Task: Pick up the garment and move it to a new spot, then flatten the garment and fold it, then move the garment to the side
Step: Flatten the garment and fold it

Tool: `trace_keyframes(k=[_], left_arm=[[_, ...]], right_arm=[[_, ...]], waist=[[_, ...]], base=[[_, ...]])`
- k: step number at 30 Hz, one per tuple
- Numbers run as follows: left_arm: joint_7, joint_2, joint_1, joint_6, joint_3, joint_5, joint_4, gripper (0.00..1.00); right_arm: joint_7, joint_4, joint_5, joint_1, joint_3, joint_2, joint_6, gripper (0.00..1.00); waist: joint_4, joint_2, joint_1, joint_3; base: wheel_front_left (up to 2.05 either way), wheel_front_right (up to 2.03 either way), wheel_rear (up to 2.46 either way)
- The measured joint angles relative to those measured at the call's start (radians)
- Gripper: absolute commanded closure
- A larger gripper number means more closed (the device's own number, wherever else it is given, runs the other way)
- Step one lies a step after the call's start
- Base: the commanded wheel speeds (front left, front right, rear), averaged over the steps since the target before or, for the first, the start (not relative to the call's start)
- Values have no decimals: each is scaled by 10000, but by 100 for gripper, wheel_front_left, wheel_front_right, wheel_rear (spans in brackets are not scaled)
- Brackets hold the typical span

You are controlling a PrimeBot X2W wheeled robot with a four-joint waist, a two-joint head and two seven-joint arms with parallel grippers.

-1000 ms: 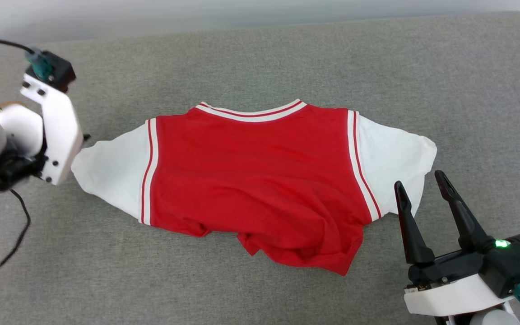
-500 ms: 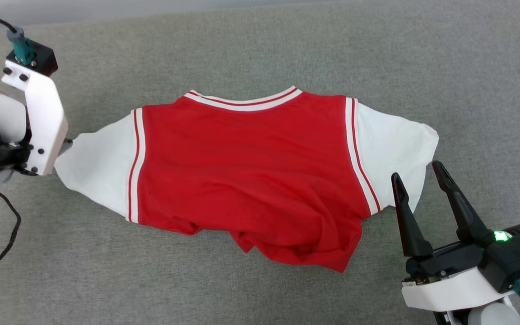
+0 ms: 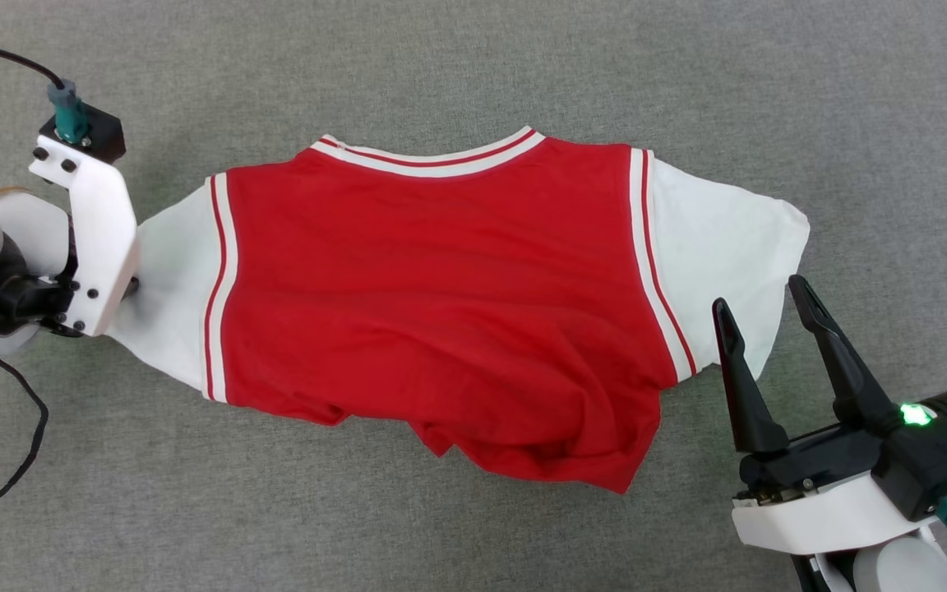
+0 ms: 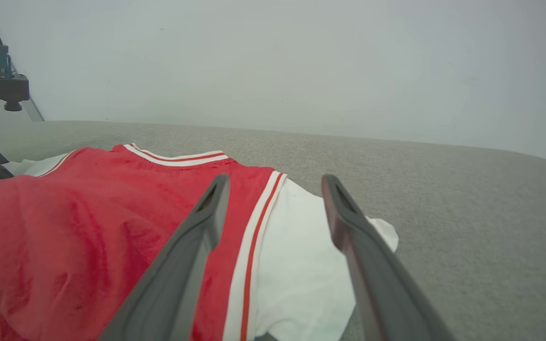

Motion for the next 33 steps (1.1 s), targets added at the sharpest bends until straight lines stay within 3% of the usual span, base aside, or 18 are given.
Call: trace_keyframes(k=[5, 12, 19, 24, 29, 33], left_arm=[[-330, -192, 92, -211, -107, 111, 40, 100], [-1018, -21, 308, -456, -242, 656, -395, 100], [-1747, 79, 310, -493, -228, 1011, -1549, 100], [-1910, 169, 305, -374, -207, 1162, -2408, 100], [-1923, 230, 239, -222, -199, 1365, -3120, 100], [-1950, 199, 105, -178, -192, 1490, -3459, 100]], right_arm=[[0, 113, -48, -81, -109, -199, 0, 0], [0, 230, -125, -405, -725, -892, 0, 0], [575, 443, 132, -1351, -1095, -2497, 0, 0], [2550, 731, 1210, -2450, -458, -4259, 0, 0], [5371, 1151, 3444, -3793, 1028, -6332, 0, 0], [7843, 1239, 5323, -4691, 2359, -7605, 0, 0]], waist=[[59, 0, 0, -242], [185, 0, 1, -794], [517, 0, 1, -1481], [834, 0, 0, -1690], [1050, 0, 0, -1557], [1189, 0, 1, -1318]], base=[[0, 0, 0], [0, 0, 0], [0, 0, 0], [0, 0, 0], [0, 0, 0], [0, 0, 0]])
